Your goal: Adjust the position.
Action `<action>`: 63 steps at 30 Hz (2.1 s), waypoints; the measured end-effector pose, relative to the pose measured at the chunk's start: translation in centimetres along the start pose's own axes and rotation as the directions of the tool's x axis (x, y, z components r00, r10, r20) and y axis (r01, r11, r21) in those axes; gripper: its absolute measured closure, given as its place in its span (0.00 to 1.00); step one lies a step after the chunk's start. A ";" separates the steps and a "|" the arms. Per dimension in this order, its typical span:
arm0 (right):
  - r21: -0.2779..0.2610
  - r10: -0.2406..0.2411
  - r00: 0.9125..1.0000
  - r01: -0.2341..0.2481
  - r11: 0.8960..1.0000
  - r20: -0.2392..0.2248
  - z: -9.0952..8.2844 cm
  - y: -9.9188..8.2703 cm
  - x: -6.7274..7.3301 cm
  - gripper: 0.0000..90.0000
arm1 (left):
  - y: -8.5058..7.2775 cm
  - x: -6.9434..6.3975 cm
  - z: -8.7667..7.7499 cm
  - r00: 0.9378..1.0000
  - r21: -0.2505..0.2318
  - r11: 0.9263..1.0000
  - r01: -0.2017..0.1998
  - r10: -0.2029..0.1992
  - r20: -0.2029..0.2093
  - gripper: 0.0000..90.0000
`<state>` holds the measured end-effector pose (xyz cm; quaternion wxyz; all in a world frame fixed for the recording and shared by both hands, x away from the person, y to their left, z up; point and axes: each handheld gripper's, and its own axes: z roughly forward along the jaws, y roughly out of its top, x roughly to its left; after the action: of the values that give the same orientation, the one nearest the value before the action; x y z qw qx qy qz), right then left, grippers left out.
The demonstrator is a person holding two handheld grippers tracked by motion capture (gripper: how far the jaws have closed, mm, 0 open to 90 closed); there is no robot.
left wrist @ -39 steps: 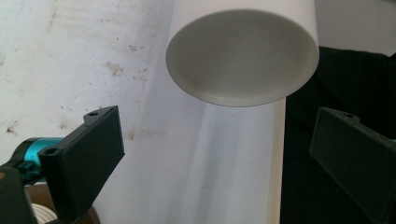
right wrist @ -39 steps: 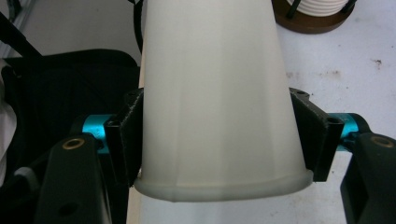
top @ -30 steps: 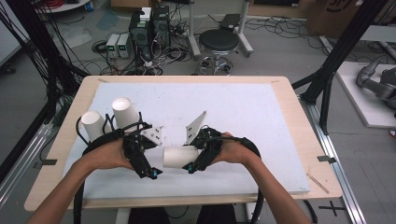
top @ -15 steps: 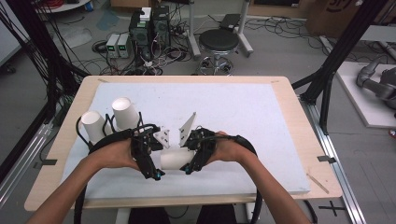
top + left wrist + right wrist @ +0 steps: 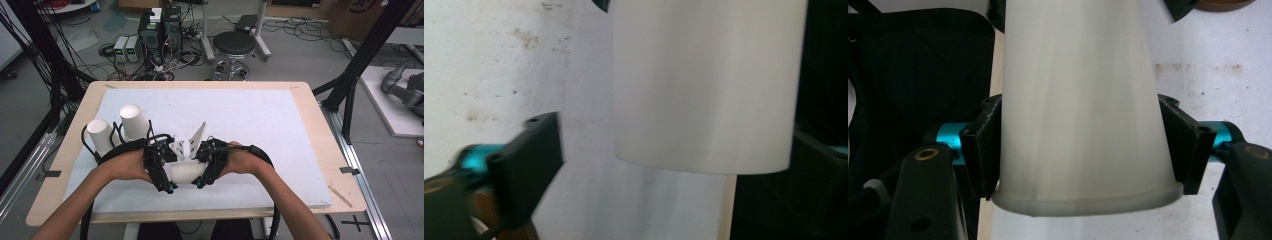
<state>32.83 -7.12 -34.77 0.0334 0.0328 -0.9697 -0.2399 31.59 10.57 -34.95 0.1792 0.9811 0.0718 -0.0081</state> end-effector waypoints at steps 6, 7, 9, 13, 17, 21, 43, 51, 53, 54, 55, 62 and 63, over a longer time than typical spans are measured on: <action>0.004 -0.006 1.000 0.006 1.000 -0.001 0.1 0.2 0.1 0.33 | 0.0 0.0 0.0 1.000 -0.027 1.000 0.016 -0.016 0.019 0.14; 0.004 -0.006 1.000 0.006 1.000 -0.001 0.1 0.2 0.1 0.33 | 0.1 0.0 0.0 1.000 -0.026 1.000 0.016 -0.015 0.023 0.14; 0.005 -0.007 1.000 0.007 1.000 -0.004 0.1 0.2 0.1 0.33 | 0.1 0.0 0.0 0.999 -0.026 1.000 0.016 -0.015 0.028 0.14; 0.002 -0.011 1.000 0.011 1.000 -0.004 0.2 0.3 0.2 0.33 | 0.2 0.1 0.0 0.999 -0.029 1.000 0.009 -0.007 0.049 0.14; 0.001 -0.014 1.000 0.014 1.000 -0.005 0.1 0.4 0.2 0.33 | 0.2 0.1 0.0 0.998 -0.035 0.999 0.017 -0.014 0.067 0.15; -0.002 -0.014 1.000 0.014 1.000 -0.007 0.1 0.3 0.1 0.33 | 0.3 0.1 0.0 0.997 -0.043 0.999 0.003 0.000 0.075 0.18; -0.013 -0.014 1.000 0.014 1.000 -0.013 0.0 0.4 0.1 0.33 | 0.5 0.2 0.0 0.991 -0.073 0.997 -0.023 0.033 0.131 0.36; -0.002 -0.008 1.000 0.008 1.000 -0.017 0.1 0.4 0.0 0.34 | 0.5 0.2 0.2 0.991 -0.063 0.998 -0.028 0.036 0.129 0.38; -0.001 -0.009 1.000 0.009 1.000 -0.011 0.1 0.4 0.0 0.33 | 0.5 0.2 0.3 0.992 -0.063 0.998 -0.028 0.036 0.124 0.38; 0.000 -0.010 1.000 0.010 1.000 -0.010 0.1 0.4 0.0 0.33 | 0.6 0.4 0.2 0.992 -0.045 0.997 -0.057 0.062 0.113 0.38; 0.000 -0.009 1.000 0.009 1.000 -0.009 0.1 0.4 0.0 0.33 | 0.6 0.4 0.2 0.992 -0.045 0.997 -0.057 0.062 0.113 0.38; -0.018 -0.006 1.000 0.006 1.000 -0.003 0.1 0.4 0.0 0.22 | 0.4 0.0 0.1 0.993 -0.067 0.997 -0.040 0.047 0.110 0.38; -0.025 -0.008 1.000 0.008 1.000 -0.002 0.0 0.5 0.0 0.19 | 0.4 0.0 0.1 0.992 -0.067 0.997 -0.040 0.048 0.114 0.38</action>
<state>32.80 -6.72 -34.55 0.0340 0.0363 -0.9664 -0.2523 31.69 10.19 -34.89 0.2147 0.9741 0.0400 -0.0588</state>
